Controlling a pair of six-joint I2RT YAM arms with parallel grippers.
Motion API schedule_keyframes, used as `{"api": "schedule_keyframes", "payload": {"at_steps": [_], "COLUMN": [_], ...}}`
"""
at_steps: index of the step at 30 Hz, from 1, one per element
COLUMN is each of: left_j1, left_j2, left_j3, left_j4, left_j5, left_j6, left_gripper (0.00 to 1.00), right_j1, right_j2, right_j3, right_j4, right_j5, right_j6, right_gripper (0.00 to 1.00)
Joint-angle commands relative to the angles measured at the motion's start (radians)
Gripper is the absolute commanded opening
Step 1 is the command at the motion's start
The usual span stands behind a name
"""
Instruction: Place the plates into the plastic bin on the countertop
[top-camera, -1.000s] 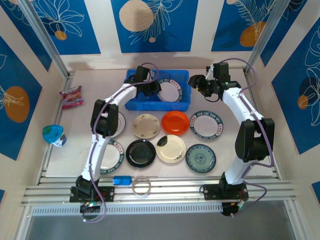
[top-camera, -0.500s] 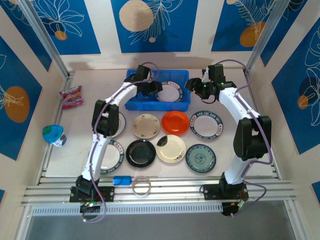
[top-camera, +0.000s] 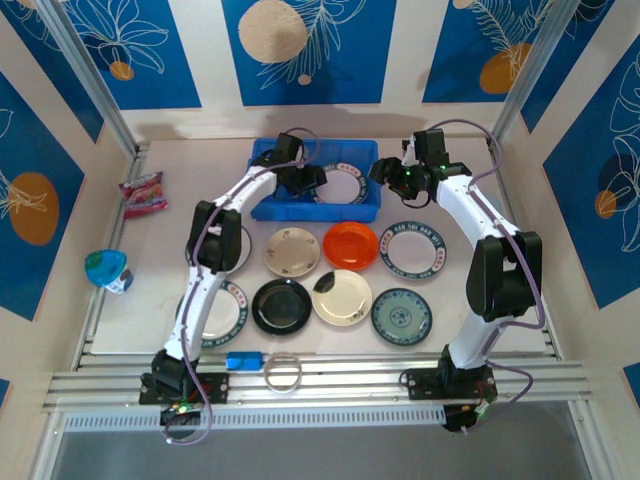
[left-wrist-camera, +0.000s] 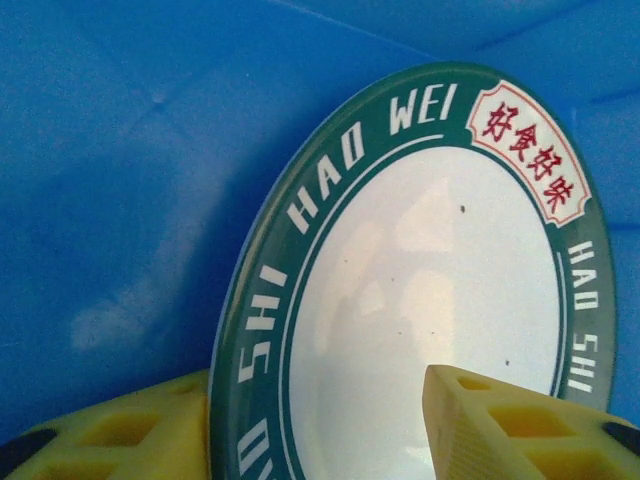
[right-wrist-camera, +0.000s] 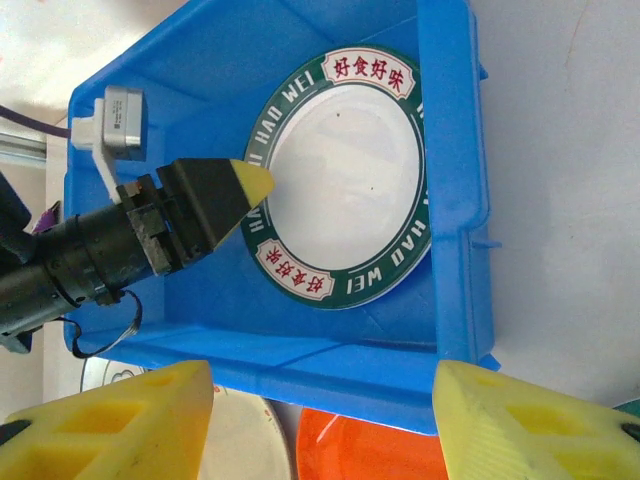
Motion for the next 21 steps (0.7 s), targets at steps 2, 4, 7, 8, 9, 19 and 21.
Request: {"api": "schedule_keyframes", "payload": {"at_steps": [2,4,7,8,9,19,21], "left_j1": [-0.016,-0.018,-0.018,-0.018,-0.018,-0.018,-0.018], "left_j2": [0.022,0.017,0.005,-0.002,-0.011,-0.181,-0.227], "left_j3": [0.047,0.047,0.047,0.047,0.047,0.058,0.059], "left_j4": [-0.016,-0.018,-0.022,-0.025,-0.028,-0.066,-0.083], "left_j5": [0.013,0.005,-0.008,-0.013,-0.024,-0.241,-0.290], "left_j6": [0.004,0.011,0.025,0.030,0.039,0.170,0.200], "left_gripper": [0.57,0.60,0.65,0.68,0.70,1.00,1.00], "right_j1": [0.010,0.013,0.015,0.016,0.016,0.015,0.018], "right_j2": [0.007,0.012,0.014,0.014,0.012,-0.009,-0.019], "right_j3": [0.025,0.032,0.039,0.042,0.045,0.092,0.093], "right_j4": [-0.015,-0.020,-0.027,-0.029,-0.032,-0.047,-0.050], "right_j5": [-0.004,-0.002,-0.001,-0.001,0.001,0.011,0.012], "right_j6": [-0.015,-0.018,-0.021,-0.022,-0.023,-0.041,-0.043], "right_gripper": [0.61,0.61,0.61,0.61,0.61,0.60,0.60]}}
